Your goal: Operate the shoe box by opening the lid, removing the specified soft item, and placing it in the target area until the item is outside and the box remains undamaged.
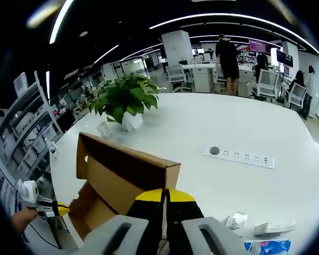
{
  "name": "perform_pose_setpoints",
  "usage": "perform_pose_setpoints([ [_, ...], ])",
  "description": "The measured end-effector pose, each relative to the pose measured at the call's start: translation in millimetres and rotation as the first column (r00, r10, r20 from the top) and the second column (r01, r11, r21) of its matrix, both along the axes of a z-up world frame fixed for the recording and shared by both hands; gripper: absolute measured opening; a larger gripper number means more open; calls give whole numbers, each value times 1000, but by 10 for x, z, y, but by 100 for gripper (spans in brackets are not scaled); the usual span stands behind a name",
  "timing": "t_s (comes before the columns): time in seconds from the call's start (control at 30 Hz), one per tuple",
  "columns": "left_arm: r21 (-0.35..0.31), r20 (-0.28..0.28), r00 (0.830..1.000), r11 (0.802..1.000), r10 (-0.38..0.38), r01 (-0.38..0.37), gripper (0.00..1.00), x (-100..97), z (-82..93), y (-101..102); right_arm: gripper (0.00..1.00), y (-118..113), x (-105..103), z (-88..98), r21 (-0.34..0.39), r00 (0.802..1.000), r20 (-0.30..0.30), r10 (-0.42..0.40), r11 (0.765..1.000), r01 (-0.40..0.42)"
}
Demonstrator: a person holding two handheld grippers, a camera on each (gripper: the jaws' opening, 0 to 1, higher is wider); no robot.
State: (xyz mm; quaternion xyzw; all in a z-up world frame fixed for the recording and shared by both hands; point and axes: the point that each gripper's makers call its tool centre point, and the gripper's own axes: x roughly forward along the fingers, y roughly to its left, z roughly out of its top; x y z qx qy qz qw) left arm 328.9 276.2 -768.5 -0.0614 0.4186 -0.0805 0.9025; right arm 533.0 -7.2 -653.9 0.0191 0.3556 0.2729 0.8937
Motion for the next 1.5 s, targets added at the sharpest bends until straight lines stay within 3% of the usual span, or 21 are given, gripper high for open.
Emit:
perform_pose_setpoints([
  [0.33,2,-2,1000,1000,-21,21,2,5,-8,6,0,-17,-151,81,23,999,38,5,1000,-6],
  [0.6,-4,2,1000,1000,-31,31,2,-16,5,-8,0,0,-435,158,35,998,60,1,999,-3],
  [0.93,-11,5,999,999,-40,41,2,-20,13,-6,0,9,-597,196,44,997,80,5,999,-9],
  [1.5,-23,15,998,998,-55,56,3,-16,11,10,0,19,-879,128,75,996,84,22,997,-29],
])
